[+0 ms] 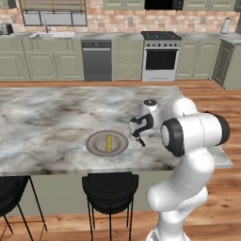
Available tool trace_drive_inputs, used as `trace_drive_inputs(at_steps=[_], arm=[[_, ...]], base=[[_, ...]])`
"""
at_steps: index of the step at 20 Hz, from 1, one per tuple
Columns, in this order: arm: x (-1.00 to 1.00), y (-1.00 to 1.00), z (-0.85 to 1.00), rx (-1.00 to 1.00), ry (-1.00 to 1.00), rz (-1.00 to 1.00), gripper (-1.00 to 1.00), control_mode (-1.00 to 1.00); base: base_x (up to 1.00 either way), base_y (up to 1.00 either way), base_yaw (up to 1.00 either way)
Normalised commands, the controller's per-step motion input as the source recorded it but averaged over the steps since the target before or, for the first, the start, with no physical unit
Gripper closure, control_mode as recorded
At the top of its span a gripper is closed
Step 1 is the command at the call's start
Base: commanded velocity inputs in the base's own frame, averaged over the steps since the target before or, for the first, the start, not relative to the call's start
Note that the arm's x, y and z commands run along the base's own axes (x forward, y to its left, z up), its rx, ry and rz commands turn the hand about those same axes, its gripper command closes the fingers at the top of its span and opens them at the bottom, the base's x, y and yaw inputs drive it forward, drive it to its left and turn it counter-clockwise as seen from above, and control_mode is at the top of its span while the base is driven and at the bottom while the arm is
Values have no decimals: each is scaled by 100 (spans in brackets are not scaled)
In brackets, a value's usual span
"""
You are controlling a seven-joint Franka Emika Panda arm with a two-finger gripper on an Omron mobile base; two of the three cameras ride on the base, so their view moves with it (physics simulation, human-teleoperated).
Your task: Retrieve the butter from the fridge and place it on a plate on the dining table. Then retrieve the butter knife by the fridge and place it near the plate.
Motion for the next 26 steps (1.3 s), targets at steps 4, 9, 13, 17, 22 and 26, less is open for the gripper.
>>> trace_drive_inputs(at_steps=[4, 9, 13, 17, 22, 26], arm=[[-67, 0, 77, 0, 0, 0, -100, -100], [-77, 2, 79, 0, 0, -1, -100, -100], [-61, 0, 82, 0, 0, -1, -100, -100], [-51, 0, 70, 0, 0, -3, -100, -100], [-39, 0, 48, 0, 0, -3, -100, -100], [-28, 0, 40, 0, 0, -2, -100, -100]], base=[[0, 0, 0], [0, 0, 0], [0, 0, 0], [0, 0, 0], [0, 0, 0], [0, 0, 0]])
